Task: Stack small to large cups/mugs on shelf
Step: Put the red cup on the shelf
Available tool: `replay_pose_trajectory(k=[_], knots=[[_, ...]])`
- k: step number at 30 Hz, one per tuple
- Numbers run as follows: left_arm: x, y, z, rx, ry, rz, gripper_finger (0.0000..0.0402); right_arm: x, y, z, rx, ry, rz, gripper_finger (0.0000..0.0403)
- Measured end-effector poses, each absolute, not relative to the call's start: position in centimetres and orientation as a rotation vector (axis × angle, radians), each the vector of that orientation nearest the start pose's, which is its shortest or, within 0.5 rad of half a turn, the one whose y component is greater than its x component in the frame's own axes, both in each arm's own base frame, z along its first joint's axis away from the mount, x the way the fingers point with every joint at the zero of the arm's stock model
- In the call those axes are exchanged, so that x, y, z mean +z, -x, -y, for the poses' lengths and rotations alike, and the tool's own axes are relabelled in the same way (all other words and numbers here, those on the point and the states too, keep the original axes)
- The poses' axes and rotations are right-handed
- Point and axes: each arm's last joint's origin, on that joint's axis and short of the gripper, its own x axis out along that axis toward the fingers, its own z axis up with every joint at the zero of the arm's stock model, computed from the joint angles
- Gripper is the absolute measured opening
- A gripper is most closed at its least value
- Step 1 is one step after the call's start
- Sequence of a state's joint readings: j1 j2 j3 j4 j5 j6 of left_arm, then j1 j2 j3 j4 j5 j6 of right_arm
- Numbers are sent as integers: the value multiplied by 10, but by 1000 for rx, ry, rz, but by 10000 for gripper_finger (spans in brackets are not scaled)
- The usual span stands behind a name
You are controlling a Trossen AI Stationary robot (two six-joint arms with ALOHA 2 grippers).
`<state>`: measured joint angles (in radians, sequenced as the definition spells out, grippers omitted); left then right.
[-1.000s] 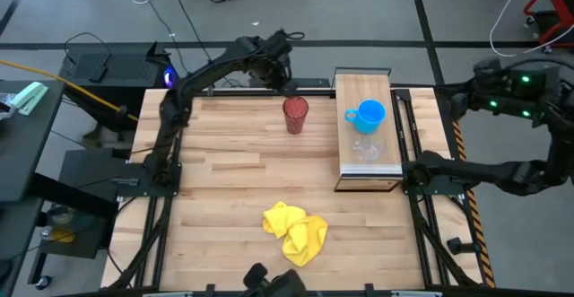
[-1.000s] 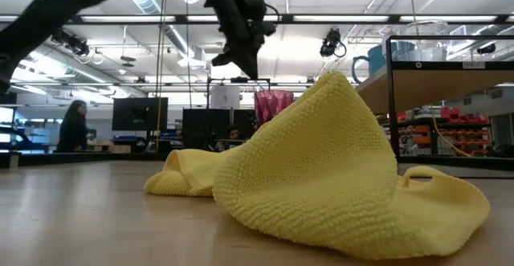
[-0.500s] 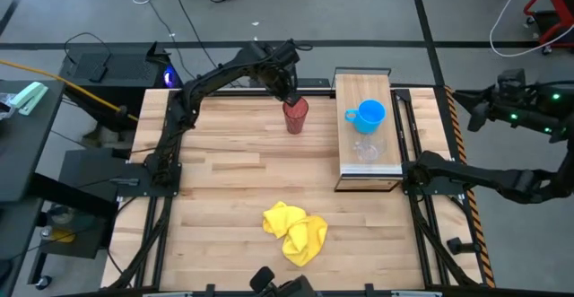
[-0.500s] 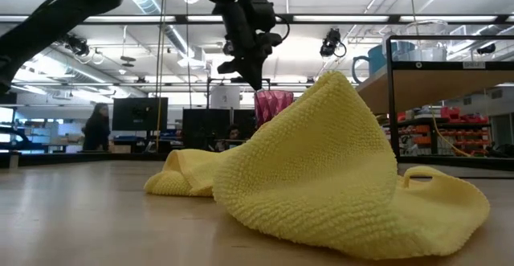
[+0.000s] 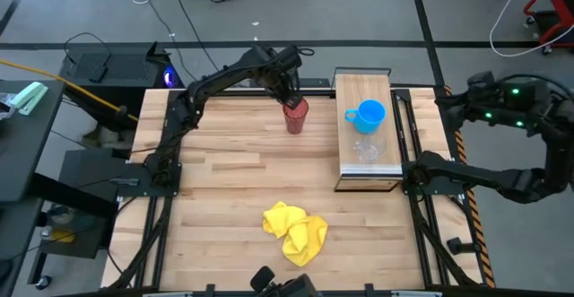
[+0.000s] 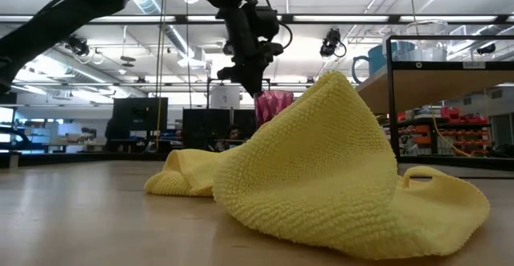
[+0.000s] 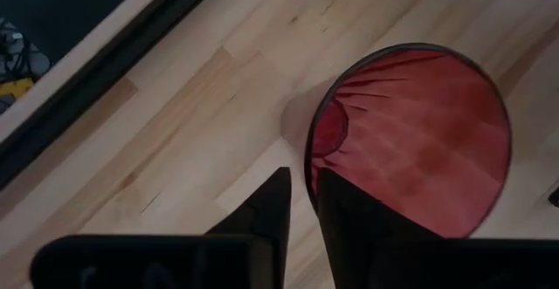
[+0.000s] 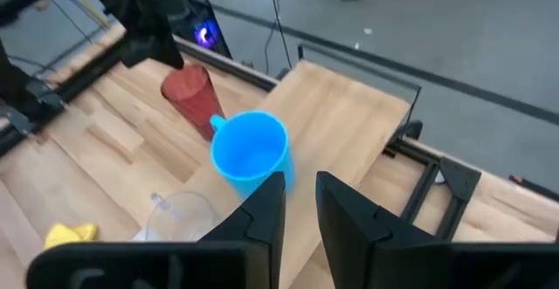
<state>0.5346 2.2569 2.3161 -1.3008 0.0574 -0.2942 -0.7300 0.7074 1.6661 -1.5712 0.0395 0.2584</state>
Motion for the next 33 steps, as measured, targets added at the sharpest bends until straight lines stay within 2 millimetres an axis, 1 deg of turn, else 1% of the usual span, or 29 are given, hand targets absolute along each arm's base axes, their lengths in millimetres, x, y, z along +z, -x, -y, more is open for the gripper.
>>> replay_pose_trajectory(k=[4,9,15,19,23,29,33], knots=[[290,-397,-234,594,617,-1130,74,449,4,-2,-820,-453,-524,75],[290,-396,-236,601,618,-1125,74,448,4,-2,-819,-453,-531,75],[269,-403,-240,594,642,-1175,73,448,4,-2,-817,-444,-533,75],[267,-404,-240,592,648,-1172,75,449,4,-2,-816,-443,-533,75],[268,-410,-238,581,633,-1139,60,449,4,-2,-814,-438,-535,75],[268,-416,-230,561,616,-1130,14,449,3,-2,-812,-429,-535,75],[270,-421,-227,550,603,-1097,17,449,3,-1,-812,-428,-531,75]])
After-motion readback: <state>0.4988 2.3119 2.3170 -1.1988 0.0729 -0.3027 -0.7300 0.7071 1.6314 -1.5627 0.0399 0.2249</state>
